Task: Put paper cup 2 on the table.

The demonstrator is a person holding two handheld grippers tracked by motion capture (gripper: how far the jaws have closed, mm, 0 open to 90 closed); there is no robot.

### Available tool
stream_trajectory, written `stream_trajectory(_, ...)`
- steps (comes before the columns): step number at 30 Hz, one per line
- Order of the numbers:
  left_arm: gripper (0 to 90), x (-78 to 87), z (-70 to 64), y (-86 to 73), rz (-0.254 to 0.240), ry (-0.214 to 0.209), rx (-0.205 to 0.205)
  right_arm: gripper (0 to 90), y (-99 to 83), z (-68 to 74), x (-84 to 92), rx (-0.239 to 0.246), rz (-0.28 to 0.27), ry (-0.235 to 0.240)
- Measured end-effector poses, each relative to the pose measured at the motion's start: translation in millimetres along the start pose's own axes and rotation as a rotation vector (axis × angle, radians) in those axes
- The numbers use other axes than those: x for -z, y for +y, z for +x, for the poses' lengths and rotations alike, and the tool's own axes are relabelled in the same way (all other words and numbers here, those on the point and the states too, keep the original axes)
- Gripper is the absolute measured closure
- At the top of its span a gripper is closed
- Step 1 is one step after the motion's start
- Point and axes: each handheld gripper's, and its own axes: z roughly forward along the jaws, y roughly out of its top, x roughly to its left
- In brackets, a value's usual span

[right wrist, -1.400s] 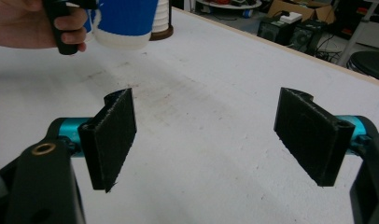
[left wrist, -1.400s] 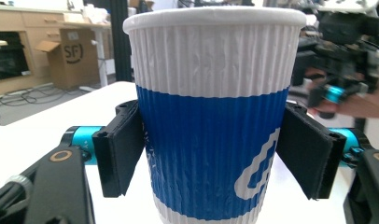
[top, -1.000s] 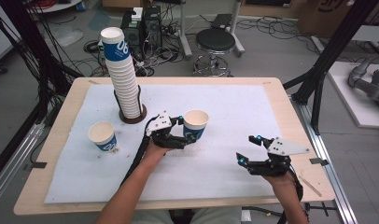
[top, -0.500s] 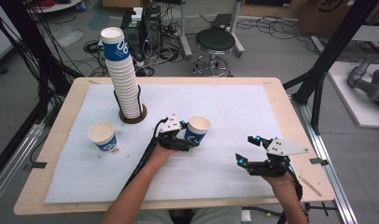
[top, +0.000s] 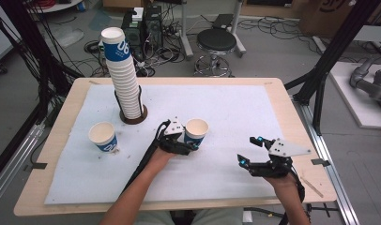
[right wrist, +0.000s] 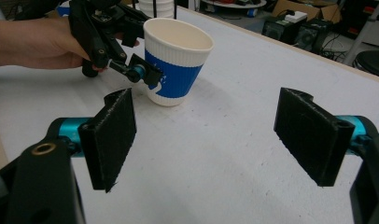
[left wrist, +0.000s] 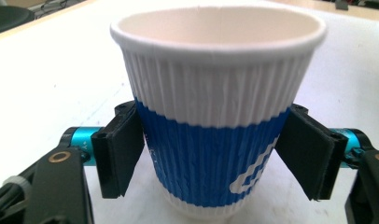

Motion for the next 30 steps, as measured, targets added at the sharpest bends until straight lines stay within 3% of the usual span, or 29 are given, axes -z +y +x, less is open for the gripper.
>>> stream_trajectory(9, 24.4, 3.5, -3.1, -8.3, 0.037, 0.003, -0.020, 21.4, 1.0, 1.1, -0.9, 0.000, 0.003, 0.005)
stream_trajectory(12, 17.5, 4.5, -3.9, -8.5, 0.032, -0.004, 0.000, 21.4, 1.0, 1.0, -1.4, 0.002, 0.001, 0.007)
stream_trajectory(17, 16.4, 18.7, -6.7, -15.1, 0.014, -0.033, 0.022, 21.4, -0.4, -0.3, -0.9, -0.004, 0.007, 0.004)
stream_trajectory(26, 16.4, 71.4, -5.8, -20.3, -0.109, -0.037, 0.068, 21.4, -1.1, -1.4, -1.3, -0.010, 0.010, -0.006)
stream_trajectory(30, 16.4, 96.8, -2.3, -18.9, -0.175, -0.018, 0.090, 21.3, -2.3, -3.3, 0.5, -0.014, 0.006, -0.024)
